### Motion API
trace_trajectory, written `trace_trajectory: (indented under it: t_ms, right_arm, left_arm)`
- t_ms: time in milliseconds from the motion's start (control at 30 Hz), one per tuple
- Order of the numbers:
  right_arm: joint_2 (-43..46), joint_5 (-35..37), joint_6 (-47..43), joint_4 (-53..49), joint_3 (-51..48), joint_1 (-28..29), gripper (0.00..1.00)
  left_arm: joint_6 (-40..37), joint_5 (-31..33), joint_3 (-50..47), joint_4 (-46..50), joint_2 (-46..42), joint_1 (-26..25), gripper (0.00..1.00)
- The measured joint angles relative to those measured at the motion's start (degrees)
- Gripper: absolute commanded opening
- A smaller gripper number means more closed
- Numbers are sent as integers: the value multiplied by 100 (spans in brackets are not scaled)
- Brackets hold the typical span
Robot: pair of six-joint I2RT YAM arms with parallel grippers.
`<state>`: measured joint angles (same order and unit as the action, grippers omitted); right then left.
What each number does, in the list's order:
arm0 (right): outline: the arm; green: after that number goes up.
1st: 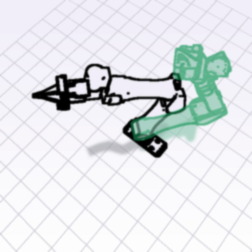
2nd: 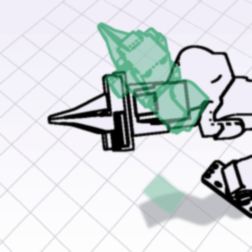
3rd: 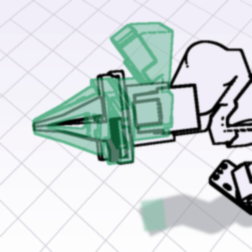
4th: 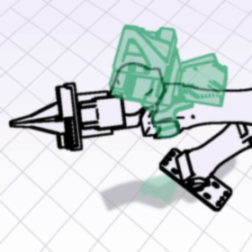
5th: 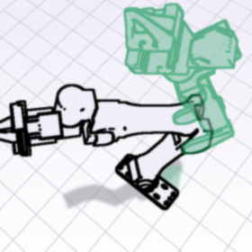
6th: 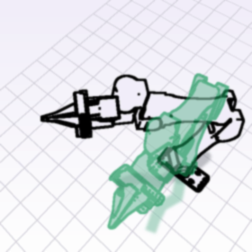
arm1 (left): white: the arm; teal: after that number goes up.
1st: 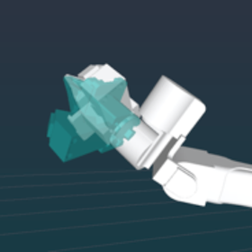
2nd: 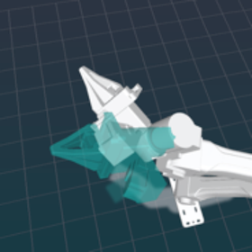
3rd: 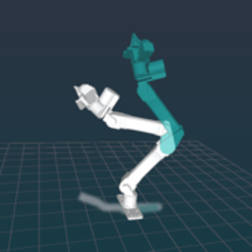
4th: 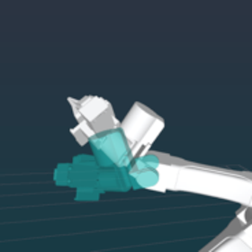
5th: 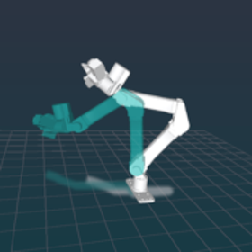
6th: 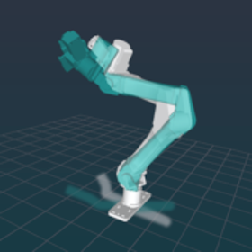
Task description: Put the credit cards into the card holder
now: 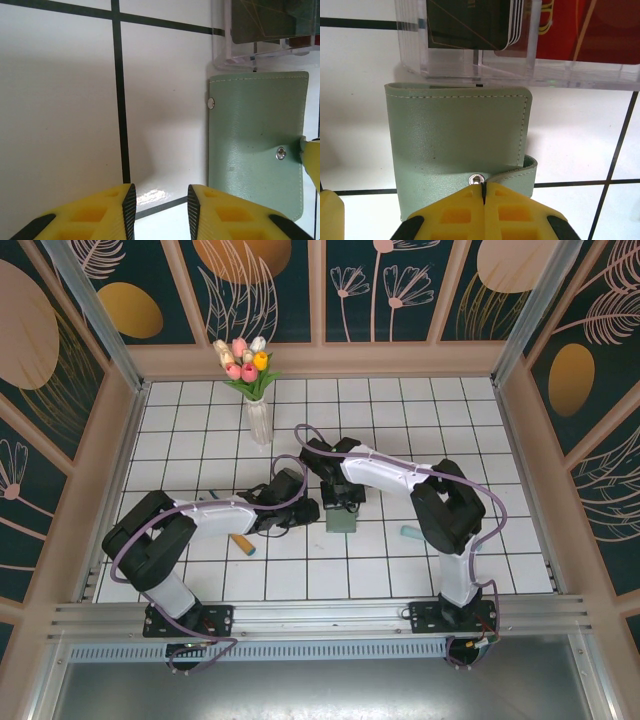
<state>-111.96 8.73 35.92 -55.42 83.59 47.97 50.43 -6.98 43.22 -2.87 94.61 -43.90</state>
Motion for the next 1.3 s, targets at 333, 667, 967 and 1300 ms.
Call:
trace_trajectory:
  t_ms: [333,667,967,1300]
  right_arm:
    - [-157,-133,-66,149,-2,4,0]
    - [-245,-109,-87,258,-103,4,0]
    - [-164,-81,-81,352,-192,4,0]
    - [-144,24,-63,48,46,2,0]
  left_arm:
    - [0,-9,0,-20,31,4,35]
    - [0,-20,0,-37,61,4,35]
    - [0,-26,0,-37,61,4,35]
    - [0,-26,0,-39,61,4,35]
